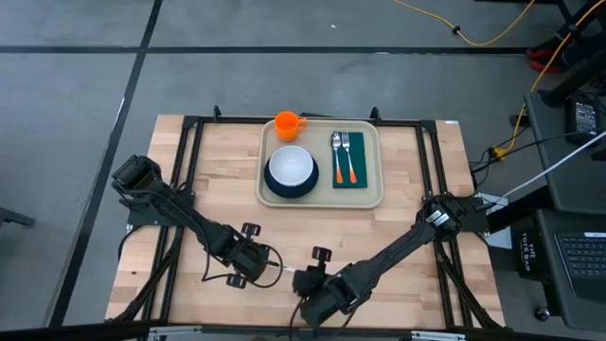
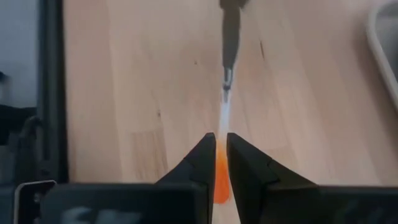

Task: Set up tray
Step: Put the orange knife on the dark green napkin on the gray tray

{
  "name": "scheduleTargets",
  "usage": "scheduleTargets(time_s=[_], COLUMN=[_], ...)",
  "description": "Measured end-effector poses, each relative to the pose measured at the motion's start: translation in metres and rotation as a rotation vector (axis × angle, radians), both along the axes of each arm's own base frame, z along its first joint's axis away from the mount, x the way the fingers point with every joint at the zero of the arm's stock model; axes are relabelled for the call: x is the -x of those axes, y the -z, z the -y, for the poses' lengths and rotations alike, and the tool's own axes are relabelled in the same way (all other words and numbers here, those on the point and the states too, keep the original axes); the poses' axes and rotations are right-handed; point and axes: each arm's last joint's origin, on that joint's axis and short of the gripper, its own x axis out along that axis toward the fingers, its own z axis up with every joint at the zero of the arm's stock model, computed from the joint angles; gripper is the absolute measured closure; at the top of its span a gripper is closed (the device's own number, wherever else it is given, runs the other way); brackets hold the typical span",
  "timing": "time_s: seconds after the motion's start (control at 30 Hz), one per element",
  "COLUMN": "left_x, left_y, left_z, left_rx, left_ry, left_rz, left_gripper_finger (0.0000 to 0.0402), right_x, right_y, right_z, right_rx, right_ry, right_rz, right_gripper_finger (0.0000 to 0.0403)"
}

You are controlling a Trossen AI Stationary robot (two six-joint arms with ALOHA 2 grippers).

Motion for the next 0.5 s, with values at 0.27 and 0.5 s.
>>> scheduleTargets(time_s=[0.27,0.5], left_x=[0.001,0.001], left_y=[0.0,0.0], left_z=[-0.001,-0.001], left_rx=[-0.013,-0.015], left_ry=[0.006,0.015], left_rz=[-0.006,-0.005], left_gripper_finger=[0.0338,0.0338], right_x=[-0.01,-0.018], right_y=[-0.005,-0.003], right_z=[0.005,0.015], right_rx=[0.026,0.032], right_ry=[-0.076,-0.061], right_rz=[0.035,0.031], right_gripper_finger=[0.0349,0.0294])
